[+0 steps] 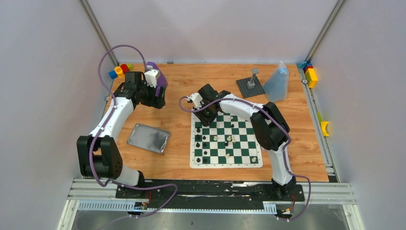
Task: Set up the chess pieces on the board
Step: Place the chess piece on the chessboard.
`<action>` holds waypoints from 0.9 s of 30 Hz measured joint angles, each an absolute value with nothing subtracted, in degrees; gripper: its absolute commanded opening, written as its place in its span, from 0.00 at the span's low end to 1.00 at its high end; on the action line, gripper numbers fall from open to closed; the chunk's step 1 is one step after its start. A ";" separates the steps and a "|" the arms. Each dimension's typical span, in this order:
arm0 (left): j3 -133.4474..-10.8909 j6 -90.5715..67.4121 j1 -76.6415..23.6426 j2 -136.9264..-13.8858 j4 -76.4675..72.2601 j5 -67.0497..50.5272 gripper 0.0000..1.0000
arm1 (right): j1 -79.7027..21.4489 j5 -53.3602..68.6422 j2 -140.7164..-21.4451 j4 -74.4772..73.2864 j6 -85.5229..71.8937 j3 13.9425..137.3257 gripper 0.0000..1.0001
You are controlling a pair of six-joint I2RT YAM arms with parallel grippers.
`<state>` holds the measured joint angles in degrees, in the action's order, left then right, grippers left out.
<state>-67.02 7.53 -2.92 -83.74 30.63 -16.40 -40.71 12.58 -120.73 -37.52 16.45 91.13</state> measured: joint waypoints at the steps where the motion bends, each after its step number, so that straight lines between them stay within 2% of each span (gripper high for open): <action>1: -67.02 7.55 -2.92 -83.74 30.63 -16.43 0.93 | -40.71 12.49 -120.73 -37.52 16.47 91.13 0.41; 10: -67.02 7.55 -2.92 -83.74 30.61 -16.43 0.93 | -40.66 10.68 -119.11 -37.89 16.49 92.03 0.43; 17: -67.02 7.55 -2.92 -83.74 30.61 -16.47 0.93 | -39.40 8.99 -118.21 -37.82 16.51 98.41 0.43; 27: -67.00 7.55 -2.92 -83.74 30.61 -16.64 0.93 | -37.65 7.97 -123.59 -37.45 16.34 105.60 0.36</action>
<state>-67.00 7.55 -2.92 -83.74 30.61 -16.64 -37.65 7.97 -123.59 -37.45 16.34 105.60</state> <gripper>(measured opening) 0.934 0.362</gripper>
